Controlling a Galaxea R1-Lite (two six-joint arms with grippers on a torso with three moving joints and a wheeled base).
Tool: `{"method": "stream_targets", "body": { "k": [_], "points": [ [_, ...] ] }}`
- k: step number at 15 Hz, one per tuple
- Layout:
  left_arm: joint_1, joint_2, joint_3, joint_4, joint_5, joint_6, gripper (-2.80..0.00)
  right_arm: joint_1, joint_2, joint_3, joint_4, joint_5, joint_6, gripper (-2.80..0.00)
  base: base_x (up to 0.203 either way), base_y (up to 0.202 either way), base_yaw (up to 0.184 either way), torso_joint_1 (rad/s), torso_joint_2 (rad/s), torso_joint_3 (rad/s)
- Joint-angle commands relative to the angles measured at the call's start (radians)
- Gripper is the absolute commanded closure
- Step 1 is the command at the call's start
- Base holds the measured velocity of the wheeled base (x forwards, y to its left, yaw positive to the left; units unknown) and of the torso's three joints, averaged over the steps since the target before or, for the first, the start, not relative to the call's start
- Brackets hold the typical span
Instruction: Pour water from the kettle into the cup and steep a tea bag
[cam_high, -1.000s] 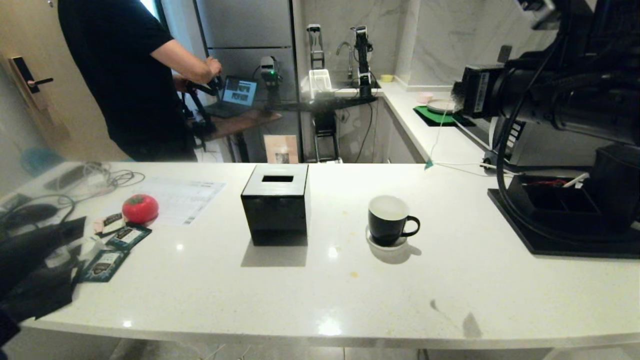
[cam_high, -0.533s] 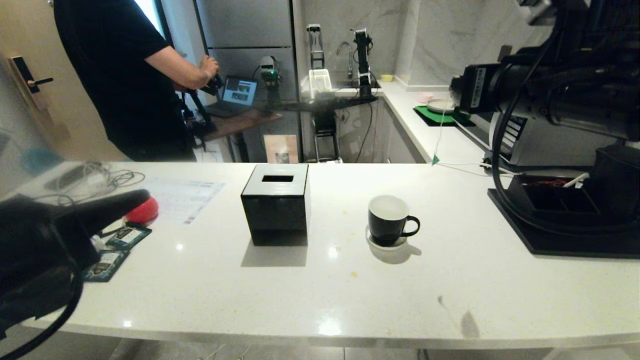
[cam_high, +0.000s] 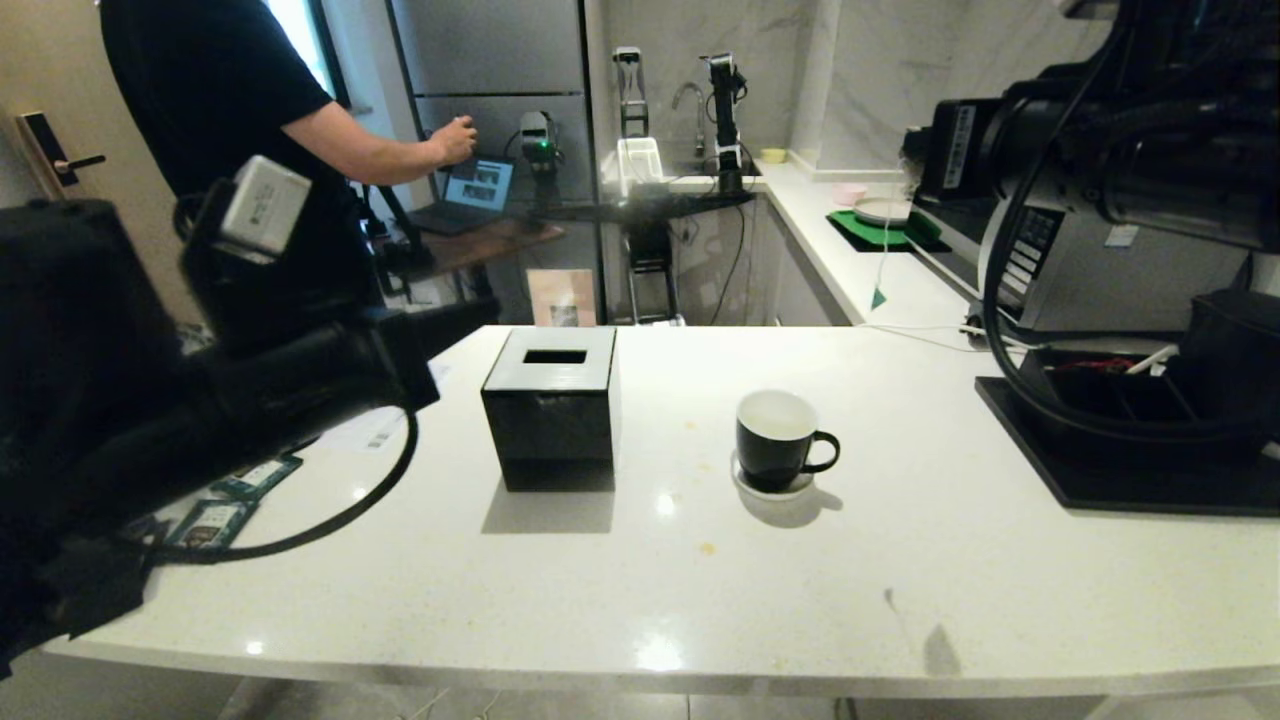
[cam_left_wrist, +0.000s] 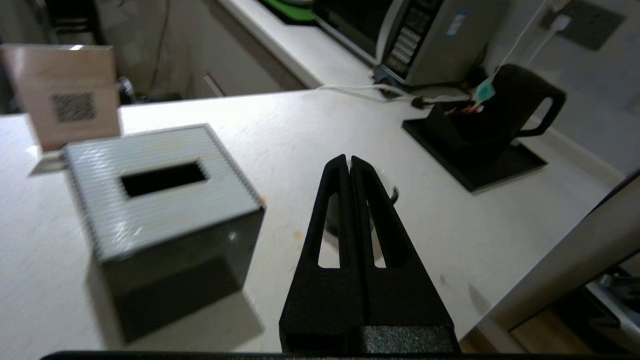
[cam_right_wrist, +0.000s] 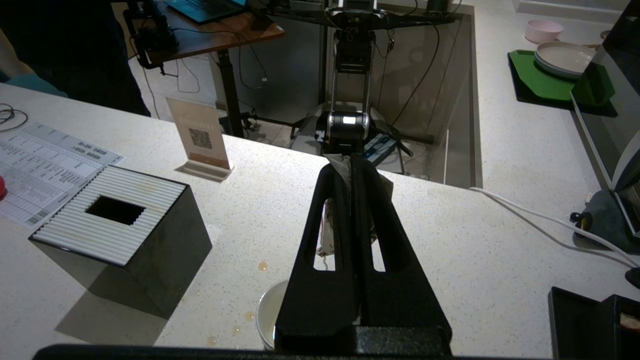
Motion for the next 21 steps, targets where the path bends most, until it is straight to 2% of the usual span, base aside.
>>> {"method": "stream_targets", "body": {
  "k": [1,4,8,15,21],
  "points": [
    [-0.034,0.139,-0.045,-0.079,-0.001,-0.008,0.0,0.0,0.007,-0.017,0.005,-0.001,0.0,0.0,0.0,0.0,0.0,0.0,0.0,0.0],
    [-0.071,0.211,-0.062,-0.212,-0.002,-0.052,0.0,0.002,0.008,-0.022,0.008,0.0,0.0,0.0,0.0,0.0,0.0,0.0,0.0,0.0],
    [-0.107,0.289,-0.087,-0.321,-0.001,-0.058,0.0,0.005,0.003,-0.022,0.025,0.0,0.0,0.0,0.0,0.0,0.0,0.0,0.0,0.0],
    [-0.153,0.349,-0.134,-0.335,-0.002,-0.055,0.0,0.038,0.007,-0.028,0.027,0.022,0.0,0.0,0.0,0.0,0.0,0.0,0.0,0.0],
    [-0.233,0.366,-0.172,-0.338,-0.002,-0.055,0.0,0.071,0.008,-0.045,0.028,0.025,0.0,0.0,0.0,0.0,0.0,0.0,0.0,0.0]
  ]
}}
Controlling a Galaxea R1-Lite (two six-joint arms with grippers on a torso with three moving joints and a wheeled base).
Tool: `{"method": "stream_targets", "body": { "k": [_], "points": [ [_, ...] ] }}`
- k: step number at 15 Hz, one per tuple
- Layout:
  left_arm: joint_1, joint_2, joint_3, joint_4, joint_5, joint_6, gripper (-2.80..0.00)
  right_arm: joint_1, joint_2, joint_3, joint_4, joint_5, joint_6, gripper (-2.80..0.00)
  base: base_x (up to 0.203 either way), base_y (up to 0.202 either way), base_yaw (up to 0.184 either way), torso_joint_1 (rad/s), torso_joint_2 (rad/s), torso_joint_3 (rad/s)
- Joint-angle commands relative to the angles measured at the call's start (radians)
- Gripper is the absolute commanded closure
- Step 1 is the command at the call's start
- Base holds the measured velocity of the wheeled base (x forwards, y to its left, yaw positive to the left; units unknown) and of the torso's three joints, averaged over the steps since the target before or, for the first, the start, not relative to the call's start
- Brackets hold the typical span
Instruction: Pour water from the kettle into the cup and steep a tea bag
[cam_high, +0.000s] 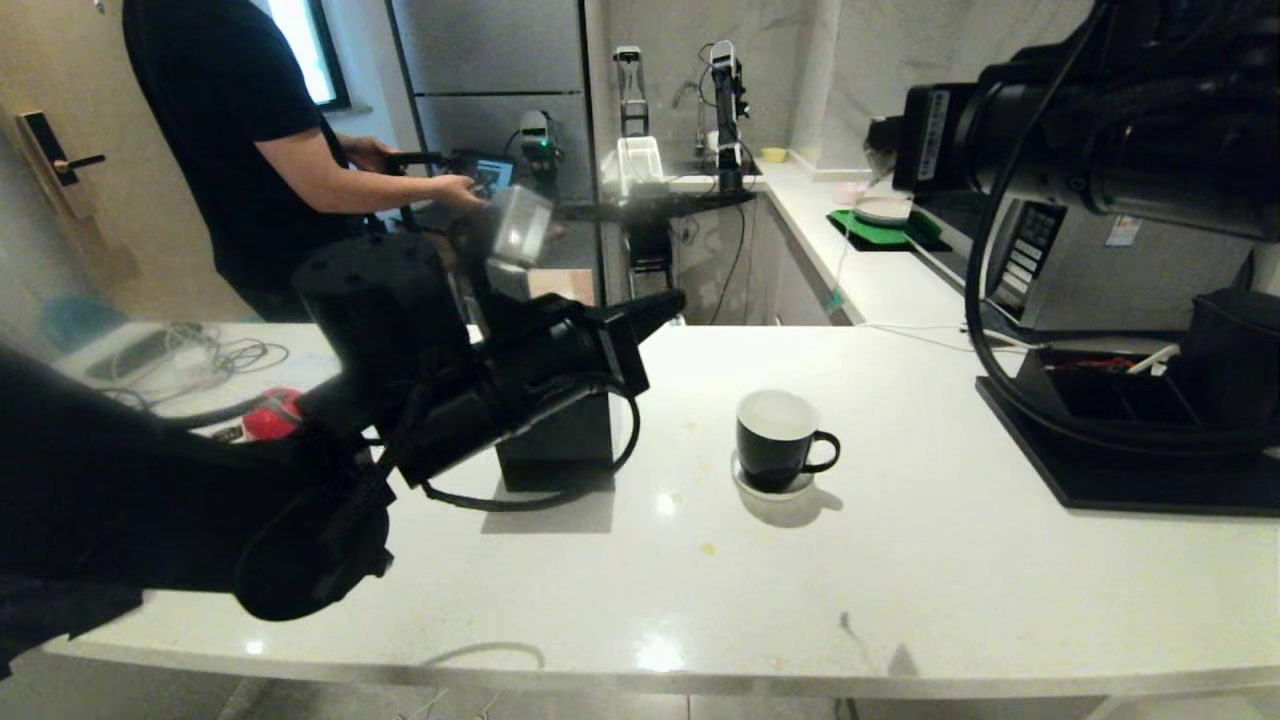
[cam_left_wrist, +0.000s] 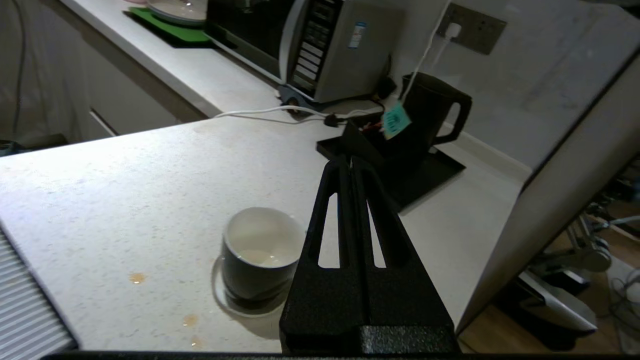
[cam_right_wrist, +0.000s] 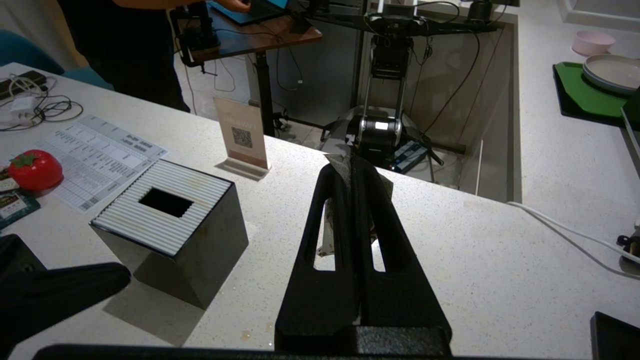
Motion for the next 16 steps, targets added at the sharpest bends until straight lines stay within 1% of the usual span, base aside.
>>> {"method": "stream_targets", "body": {
  "k": [1,5,6,10,11,13,14,15,16],
  "points": [
    [-0.029,0.001,-0.002,-0.006,-0.002,-0.003,0.0,0.004,-0.004,0.0,-0.001,-0.001,0.0,0.0,0.0,0.0,0.0,0.0,0.0,0.0],
    [-0.053,-0.001,0.004,-0.007,0.004,-0.003,0.0,0.006,-0.022,0.008,0.01,-0.001,0.0,0.0,0.0,0.0,0.0,0.0,0.0,0.0],
    [-0.068,-0.001,0.004,-0.008,0.008,-0.003,-2.8,0.008,-0.028,0.009,0.019,-0.001,0.0,0.0,0.0,0.0,0.0,0.0,0.0,0.0],
    [-0.106,0.002,0.003,-0.011,0.009,0.006,-2.8,0.01,-0.035,0.02,0.021,-0.001,0.001,0.0,0.0,0.0,0.0,0.0,0.0,0.0],
    [-0.113,0.012,0.006,-0.027,0.01,0.008,-2.8,0.01,-0.036,0.022,0.022,-0.001,0.001,0.0,0.0,0.0,0.0,0.0,0.0,0.0],
    [-0.121,0.041,0.008,-0.108,0.011,0.008,-2.8,0.016,-0.031,0.022,0.022,-0.001,0.001,0.0,0.0,0.0,0.0,0.0,0.0,0.0],
    [-0.123,0.061,0.013,-0.169,0.013,0.006,-2.8,0.019,-0.028,0.022,0.021,-0.001,0.001,0.0,0.0,0.0,0.0,0.0,0.0,0.0],
    [-0.125,0.078,0.029,-0.205,0.012,0.006,-2.8,0.024,-0.027,0.022,0.021,-0.001,0.001,0.0,0.0,0.0,0.0,0.0,0.0,0.0],
    [-0.127,0.08,0.039,-0.213,0.013,0.006,-2.8,0.028,-0.024,0.022,0.021,-0.001,0.001,0.0,0.0,0.0,0.0,0.0,0.0,0.0]
  ]
}}
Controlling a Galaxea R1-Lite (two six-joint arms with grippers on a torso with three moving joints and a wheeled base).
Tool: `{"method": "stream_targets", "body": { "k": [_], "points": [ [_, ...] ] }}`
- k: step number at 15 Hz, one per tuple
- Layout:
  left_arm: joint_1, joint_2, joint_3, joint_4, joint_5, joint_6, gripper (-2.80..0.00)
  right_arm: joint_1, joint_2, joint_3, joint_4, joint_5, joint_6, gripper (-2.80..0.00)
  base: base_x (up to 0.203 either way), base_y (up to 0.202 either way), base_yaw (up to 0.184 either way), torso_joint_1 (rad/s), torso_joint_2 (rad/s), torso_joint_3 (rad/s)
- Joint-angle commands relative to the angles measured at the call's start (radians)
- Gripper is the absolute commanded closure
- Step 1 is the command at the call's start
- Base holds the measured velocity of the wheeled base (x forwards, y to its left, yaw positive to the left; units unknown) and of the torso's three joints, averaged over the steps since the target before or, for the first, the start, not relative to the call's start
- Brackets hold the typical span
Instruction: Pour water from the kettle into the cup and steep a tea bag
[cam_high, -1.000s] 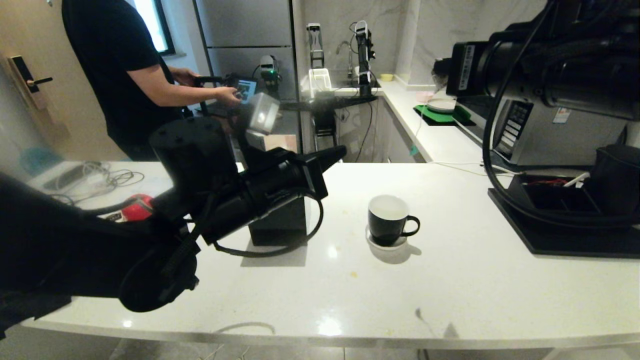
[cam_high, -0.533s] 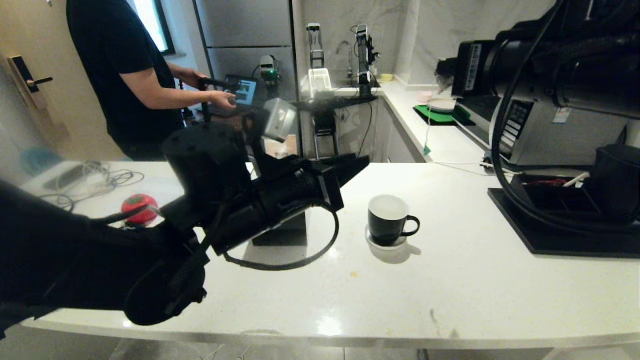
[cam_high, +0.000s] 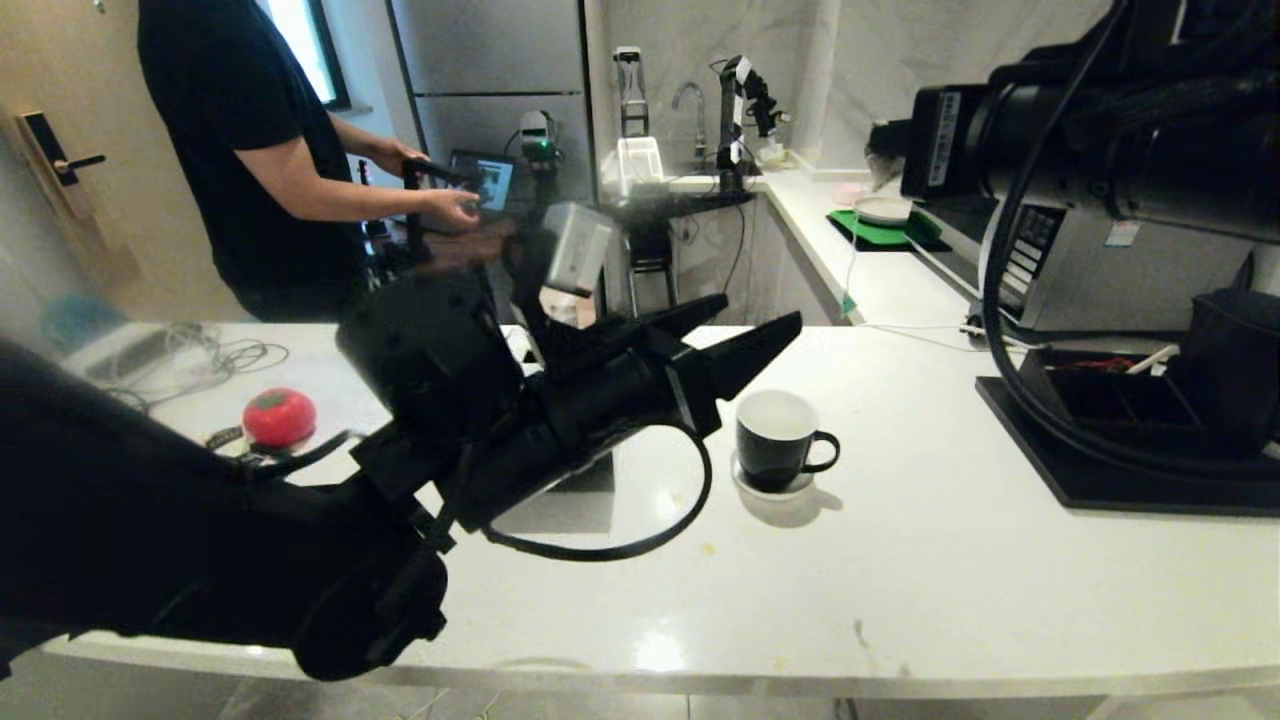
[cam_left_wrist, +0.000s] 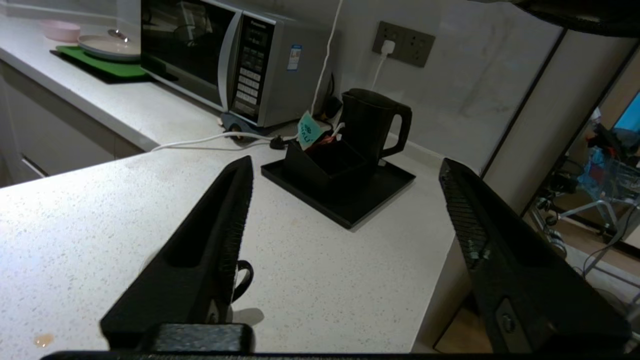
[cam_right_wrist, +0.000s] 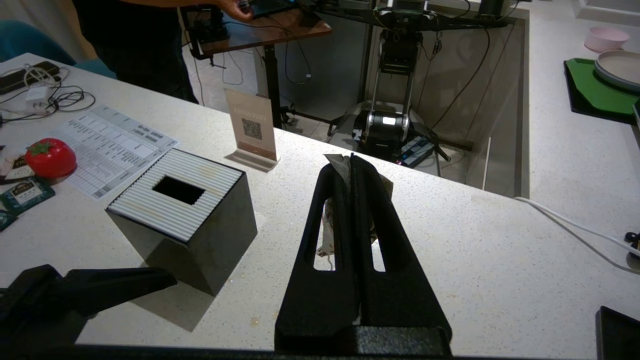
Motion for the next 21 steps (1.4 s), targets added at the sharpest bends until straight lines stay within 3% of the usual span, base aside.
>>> {"method": "stream_targets", "body": {
  "k": [1,11,14,21],
  "points": [
    [-0.002,0.022,0.026,-0.016,-0.002,-0.003,-2.8,0.006,0.008,0.0,-0.001,0.0,0.0,0.0,0.0,0.0,0.0,0.0,0.0,0.0],
    [-0.025,0.032,0.044,-0.019,0.006,0.034,-2.8,0.035,0.021,-0.003,-0.006,0.0,0.001,0.0,0.0,0.0,0.0,0.0,0.0,0.0],
    [-0.019,0.037,0.046,-0.031,0.006,0.095,-2.8,0.057,0.016,-0.003,-0.015,-0.001,0.004,0.0,0.0,0.0,0.0,0.0,0.0,0.0],
    [-0.013,0.031,0.037,-0.044,0.007,0.141,-2.8,0.111,-0.002,-0.001,-0.015,-0.003,0.004,0.0,0.0,0.0,0.0,0.0,0.0,0.0]
  ]
}}
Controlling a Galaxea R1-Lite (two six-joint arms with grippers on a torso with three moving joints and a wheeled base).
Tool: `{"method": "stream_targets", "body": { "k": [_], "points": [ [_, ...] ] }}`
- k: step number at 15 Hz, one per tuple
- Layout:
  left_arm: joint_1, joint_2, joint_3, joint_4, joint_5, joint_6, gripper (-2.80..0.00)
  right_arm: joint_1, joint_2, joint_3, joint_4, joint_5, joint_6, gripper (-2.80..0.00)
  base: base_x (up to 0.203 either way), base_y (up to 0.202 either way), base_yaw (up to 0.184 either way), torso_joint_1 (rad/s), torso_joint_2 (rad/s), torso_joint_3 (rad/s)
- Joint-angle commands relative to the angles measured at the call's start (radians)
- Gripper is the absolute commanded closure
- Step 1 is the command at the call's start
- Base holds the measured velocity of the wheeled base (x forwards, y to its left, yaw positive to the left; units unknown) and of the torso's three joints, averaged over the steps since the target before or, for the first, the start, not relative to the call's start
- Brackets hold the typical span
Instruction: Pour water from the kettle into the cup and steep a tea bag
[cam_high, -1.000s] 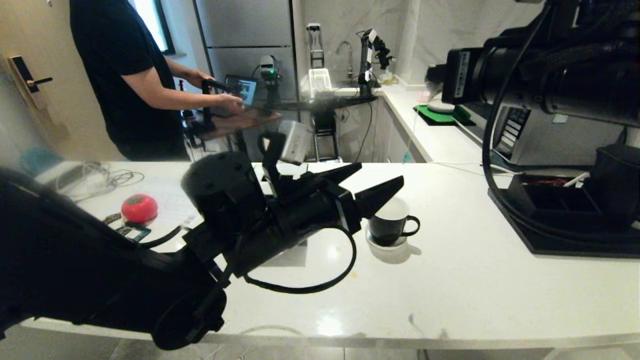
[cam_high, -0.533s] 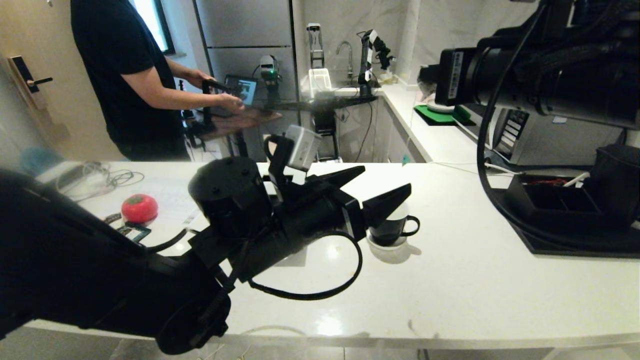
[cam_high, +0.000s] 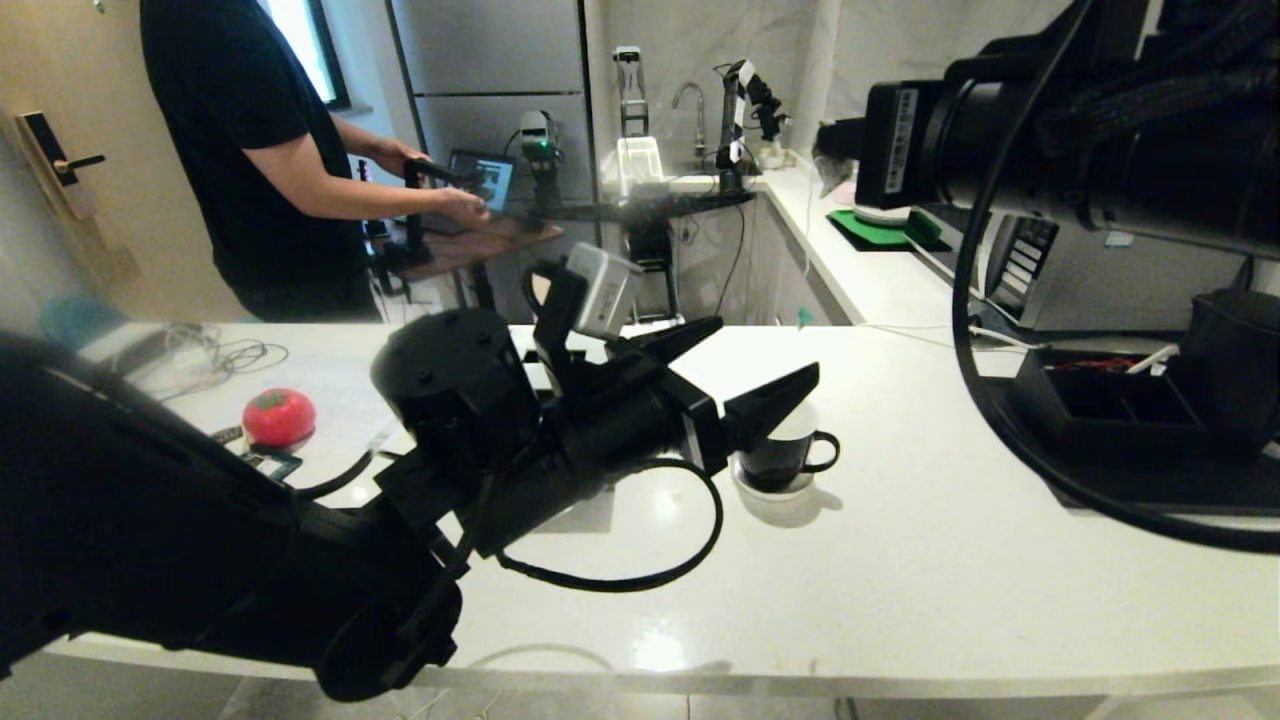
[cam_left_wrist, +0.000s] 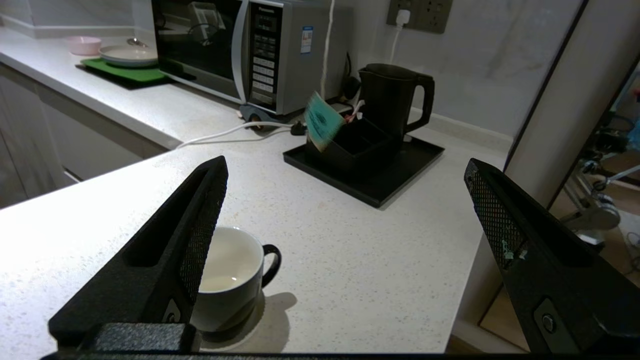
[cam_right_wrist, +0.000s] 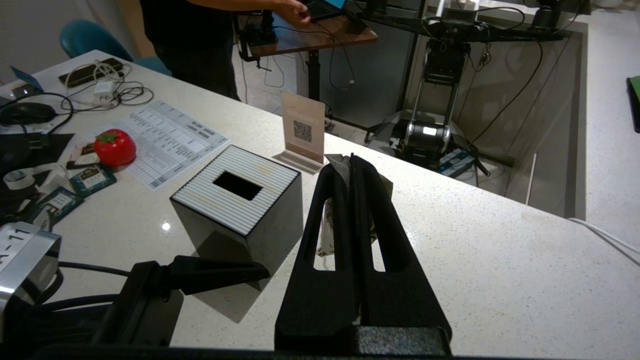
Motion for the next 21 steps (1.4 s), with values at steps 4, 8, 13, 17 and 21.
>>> {"method": "stream_targets", "body": {
  "k": [4,8,13,17,21],
  "points": [
    [0.0,-0.002,0.001,-0.022,-0.001,0.022,-2.8,0.047,-0.023,0.004,0.008,-0.003,-0.001,0.0,0.0,0.0,0.0,0.0,0.0,0.0],
    [0.006,0.001,0.003,-0.029,0.02,0.022,-2.8,0.071,-0.04,0.004,0.011,-0.006,-0.001,0.0,0.0,0.0,0.0,0.0,0.0,0.0],
    [0.006,0.001,0.004,-0.029,0.02,0.022,-2.8,0.103,-0.056,0.051,0.002,-0.006,-0.002,0.0,0.0,0.0,0.0,0.0,0.0,0.0],
    [0.005,0.001,0.004,-0.029,0.02,0.023,-2.8,0.117,-0.069,0.088,-0.002,-0.004,-0.002,0.0,0.0,0.0,0.0,0.0,0.0,0.0],
    [-0.003,0.001,0.007,-0.029,0.02,0.023,-2.8,0.117,-0.063,0.085,-0.004,-0.004,-0.001,0.0,0.0,0.0,0.0,0.0,0.0,0.0]
  ]
}}
